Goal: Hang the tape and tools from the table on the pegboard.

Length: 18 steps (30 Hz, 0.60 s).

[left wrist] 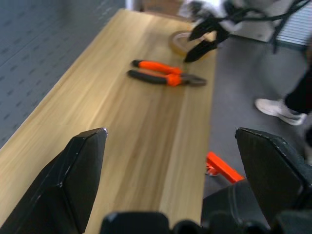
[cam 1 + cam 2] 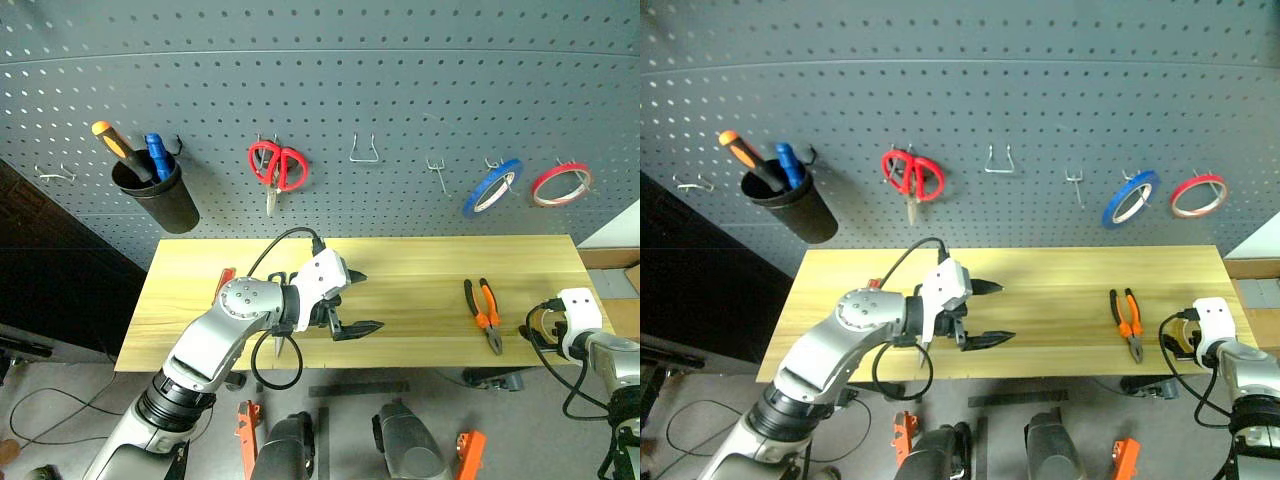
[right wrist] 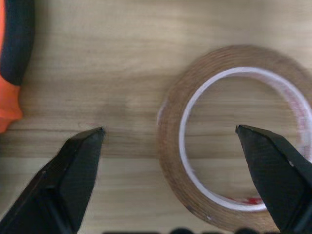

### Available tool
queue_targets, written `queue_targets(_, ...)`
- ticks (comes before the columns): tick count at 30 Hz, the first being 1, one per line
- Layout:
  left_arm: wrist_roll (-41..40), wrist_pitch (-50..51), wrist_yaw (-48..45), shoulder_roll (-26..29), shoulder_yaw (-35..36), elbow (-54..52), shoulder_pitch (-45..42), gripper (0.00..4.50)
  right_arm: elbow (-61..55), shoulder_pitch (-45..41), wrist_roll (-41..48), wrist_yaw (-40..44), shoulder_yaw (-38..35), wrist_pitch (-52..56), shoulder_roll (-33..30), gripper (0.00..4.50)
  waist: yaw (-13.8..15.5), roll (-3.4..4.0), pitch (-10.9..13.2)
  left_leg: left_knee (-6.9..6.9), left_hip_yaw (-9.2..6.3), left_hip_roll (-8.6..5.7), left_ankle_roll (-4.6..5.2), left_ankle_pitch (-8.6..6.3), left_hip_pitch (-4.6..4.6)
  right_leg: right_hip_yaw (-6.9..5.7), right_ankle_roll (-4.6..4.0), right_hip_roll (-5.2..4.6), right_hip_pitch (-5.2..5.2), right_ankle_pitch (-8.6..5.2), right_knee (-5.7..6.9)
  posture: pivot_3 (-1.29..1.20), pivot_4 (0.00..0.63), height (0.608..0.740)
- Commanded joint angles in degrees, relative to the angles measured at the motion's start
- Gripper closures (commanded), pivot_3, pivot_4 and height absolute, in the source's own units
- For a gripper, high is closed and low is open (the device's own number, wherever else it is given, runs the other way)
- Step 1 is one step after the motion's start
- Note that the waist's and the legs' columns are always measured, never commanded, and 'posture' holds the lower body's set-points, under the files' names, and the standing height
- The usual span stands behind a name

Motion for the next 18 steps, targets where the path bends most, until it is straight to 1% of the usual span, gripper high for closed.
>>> queue_targets(1,0.84,-3.12,-1.05,-0.55,-1.36,-1.78,-1.52,0.02,8.43,-3.86,-1.93,2.64,1.30,-0.94,-1.77,0.00,-0.21,-0.15,0.24,0.02,0.06,0.06,0.00,0.00,-0.02,0.00,0.02,0.01,0.00,0.01,-0.04,-0.29,0.304,0.740)
queue_targets(4,0.12,-3.37,-1.95,-1.02,-1.62,-1.81,-2.44,0.00,13.11,-6.23,-3.75,4.85,3.27,-0.67,-2.35,0.59,-0.32,-0.32,0.38,0.01,0.22,0.19,0.00,0.00,-0.06,-0.01,0.02,0.02,0.02,0.01,-0.14,-0.28,0.306,0.740)
queue_targets(9,0.69,-3.90,-3.72,-0.18,-2.38,-2.04,-3.13,0.00,15.47,-7.32,-4.30,7.62,4.68,-0.32,-1.84,2.30,-0.31,-0.69,0.59,0.01,0.22,0.24,-0.01,-0.01,-0.12,-0.02,0.02,0.02,0.07,0.02,-0.23,-0.28,0.303,0.740)
queue_targets(13,0.82,-4.58,-4.00,-0.26,-2.05,-1.53,-3.43,0.00,14.06,-6.80,-3.61,7.96,4.75,0.41,-0.92,3.65,-0.26,-0.88,0.70,0.02,0.21,0.24,-0.02,-0.01,-0.13,-0.03,0.06,0.01,0.08,0.05,-0.27,-0.29,0.298,0.740)
queue_targets(15,0.45,-4.53,-4.06,-0.38,-1.49,-1.39,-3.58,0.00,11.42,-5.73,-3.28,7.68,4.60,0.55,-0.72,4.24,-0.25,-0.90,0.71,0.02,0.21,0.24,-0.02,-0.02,-0.14,-0.03,0.08,0.01,0.08,0.06,-0.29,-0.29,0.298,0.740)
queue_targets(16,0.22,-4.45,-4.16,-0.18,-1.10,-1.35,-3.46,0.00,8.15,-4.28,-3.01,7.62,4.45,0.86,-0.83,4.39,-0.23,-0.90,0.71,0.02,0.21,0.24,-0.02,-0.02,-0.14,-0.03,0.09,0.01,0.08,0.06,-0.29,-0.29,0.298,0.740)
queue_targets(18,-0.01,-4.58,-4.27,0.27,-0.40,-1.17,-3.04,0.00,0.78,-0.85,-2.40,7.16,3.81,1.61,-1.27,4.39,-0.14,-0.89,0.71,0.01,0.18,0.26,-0.03,-0.02,-0.15,-0.05,0.09,0.01,0.08,0.06,-0.29,-0.29,0.298,0.740)
